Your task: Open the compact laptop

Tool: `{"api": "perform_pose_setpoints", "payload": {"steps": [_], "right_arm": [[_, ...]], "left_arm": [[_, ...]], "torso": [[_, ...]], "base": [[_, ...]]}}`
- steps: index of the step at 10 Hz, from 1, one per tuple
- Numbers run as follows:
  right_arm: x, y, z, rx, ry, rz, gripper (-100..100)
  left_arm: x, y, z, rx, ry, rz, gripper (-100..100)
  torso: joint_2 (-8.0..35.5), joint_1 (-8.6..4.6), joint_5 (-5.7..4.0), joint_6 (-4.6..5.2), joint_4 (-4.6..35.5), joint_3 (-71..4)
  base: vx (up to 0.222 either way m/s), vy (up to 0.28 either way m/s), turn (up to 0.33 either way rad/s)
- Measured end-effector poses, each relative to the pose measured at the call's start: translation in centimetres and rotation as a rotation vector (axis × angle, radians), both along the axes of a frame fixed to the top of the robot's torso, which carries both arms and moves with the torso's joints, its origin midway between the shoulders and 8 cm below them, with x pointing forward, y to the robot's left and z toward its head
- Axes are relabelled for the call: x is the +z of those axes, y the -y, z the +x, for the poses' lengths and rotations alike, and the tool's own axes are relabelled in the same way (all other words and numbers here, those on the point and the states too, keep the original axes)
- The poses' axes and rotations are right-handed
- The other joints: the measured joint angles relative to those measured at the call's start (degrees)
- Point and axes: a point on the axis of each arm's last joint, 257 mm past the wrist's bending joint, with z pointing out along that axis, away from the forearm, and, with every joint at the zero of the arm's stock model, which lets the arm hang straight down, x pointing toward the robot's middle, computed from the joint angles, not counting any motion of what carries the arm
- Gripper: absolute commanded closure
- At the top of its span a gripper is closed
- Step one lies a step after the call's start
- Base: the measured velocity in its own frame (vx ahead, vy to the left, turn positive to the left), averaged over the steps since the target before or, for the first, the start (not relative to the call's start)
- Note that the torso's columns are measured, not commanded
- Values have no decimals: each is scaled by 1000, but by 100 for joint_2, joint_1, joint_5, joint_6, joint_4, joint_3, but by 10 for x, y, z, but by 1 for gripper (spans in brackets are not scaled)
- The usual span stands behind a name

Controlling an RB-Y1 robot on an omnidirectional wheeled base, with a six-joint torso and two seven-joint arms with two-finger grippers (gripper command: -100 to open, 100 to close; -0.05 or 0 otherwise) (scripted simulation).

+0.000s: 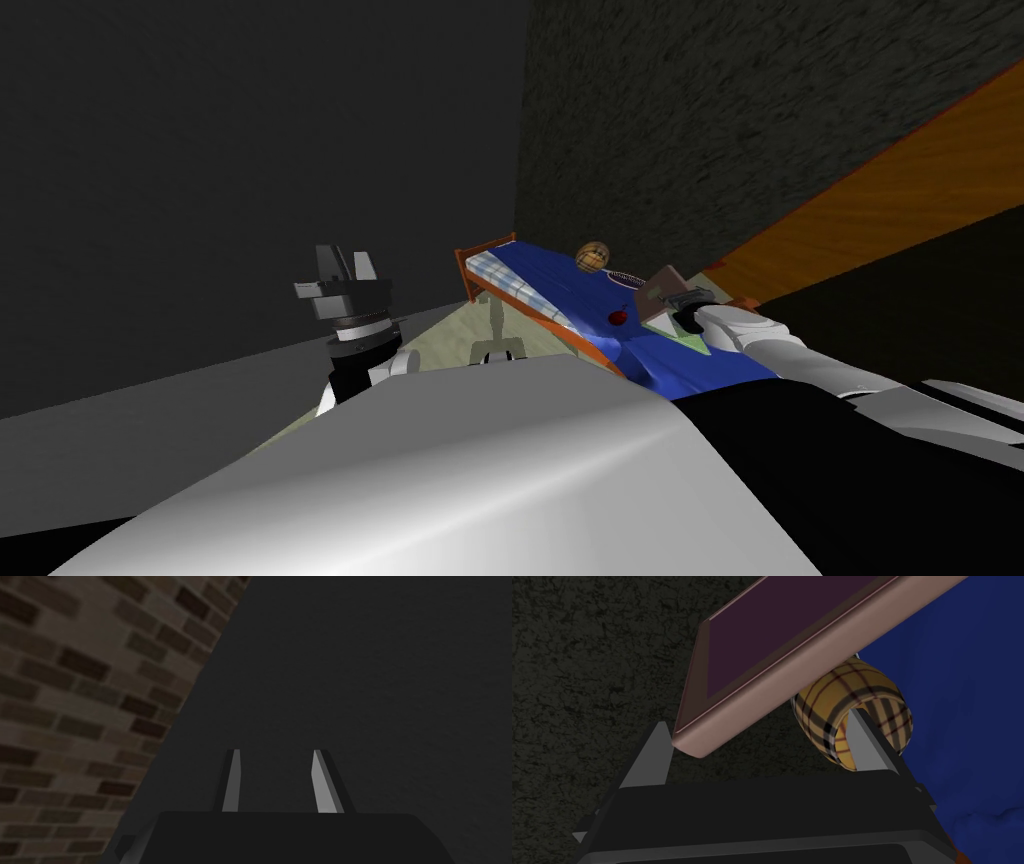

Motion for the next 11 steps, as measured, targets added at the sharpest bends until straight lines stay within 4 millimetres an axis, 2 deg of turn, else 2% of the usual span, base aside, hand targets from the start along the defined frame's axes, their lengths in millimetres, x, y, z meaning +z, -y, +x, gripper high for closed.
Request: {"api": "perform_pose_setpoints", "payload": {"steps": [2, 3, 6, 7, 8, 10, 11], "right_arm": [[3, 15, -15, -50, 3, -4, -100], [3, 16, -16, -52, 3, -4, 100], [9, -5, 10, 16, 11, -6, 100], [8, -15, 24, 51, 13, -5, 100], [8, -21, 27, 70, 8, -6, 100], [11, -41, 46, 131, 10, -9, 100], [11, -52, 54, 158, 11, -8, 100]], "left_arm": [[0, 0, 0, 0, 0, 0, 0], [0, 0, 0, 0, 0, 0, 0], [0, 0, 0, 0, 0, 0, 0], [0, 0, 0, 1, 0, 0, 0], [0, 0, 0, 0, 0, 0, 0], [0, 0, 0, 0, 0, 0, 0], [0, 0, 0, 0, 0, 0, 0]], "torso": [[-8, -17, -6, -4, -3, -6], [-13, -13, -6, 4, -4, -7], [-7, -30, -36, 13, -15, -2], [1, -39, -37, 20, -11, 5], [10, -43, -43, -16, -12, 9], [1, -30, -35, 0, -12, 4], [0, -31, -38, -1, -14, 4]], "base": [[-67, -18, 152], [63, 5, -292], [143, 25, -374], [126, 38, -175], [105, 39, -257], [115, 42, -283], [48, 23, -62]]}}
